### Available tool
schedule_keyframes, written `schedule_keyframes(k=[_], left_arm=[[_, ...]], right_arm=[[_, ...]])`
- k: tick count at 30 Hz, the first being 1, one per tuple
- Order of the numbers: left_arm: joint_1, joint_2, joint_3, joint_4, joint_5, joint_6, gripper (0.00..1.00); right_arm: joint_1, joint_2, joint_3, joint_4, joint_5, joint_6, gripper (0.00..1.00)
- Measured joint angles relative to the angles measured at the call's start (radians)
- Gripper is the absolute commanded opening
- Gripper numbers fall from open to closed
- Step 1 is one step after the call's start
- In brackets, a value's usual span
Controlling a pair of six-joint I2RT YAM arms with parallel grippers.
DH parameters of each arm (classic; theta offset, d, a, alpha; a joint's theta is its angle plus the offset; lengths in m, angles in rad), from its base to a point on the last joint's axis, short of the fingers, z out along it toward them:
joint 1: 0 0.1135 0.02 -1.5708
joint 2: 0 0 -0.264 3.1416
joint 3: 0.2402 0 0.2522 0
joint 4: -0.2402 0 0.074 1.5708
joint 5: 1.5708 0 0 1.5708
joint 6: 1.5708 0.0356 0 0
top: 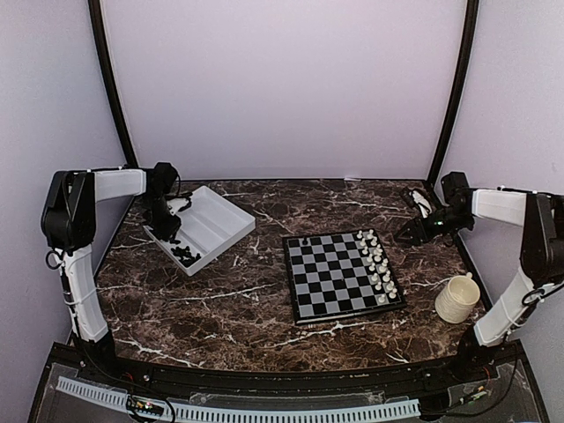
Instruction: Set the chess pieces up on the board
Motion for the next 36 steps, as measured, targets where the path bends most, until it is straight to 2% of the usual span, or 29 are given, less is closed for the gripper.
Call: schedule_keyframes(k=[13, 22, 28, 36], left_arm=[[0.023, 0.017, -0.022, 0.030, 0.088, 0.073, 0.40], [0.002, 0.021, -0.059, 0.063, 0.183, 0.095, 0.42], [-0.018, 0.007, -0.087, 0.098, 0.225, 0.112, 0.34], [-0.035, -0.039, -0.150, 0.113, 0.241, 0.106, 0.29]], right_arm=[[0.000, 0.004, 0.000, -0.006, -0.002, -0.004, 0.53], [0.000, 0.019, 0.000, -0.008, -0.003, -0.004, 0.53], [0.000, 0.020, 0.000, -0.010, -0.003, -0.004, 0.53], [0.000, 0.024, 0.000, -0.014, -0.003, -0.004, 0.52]])
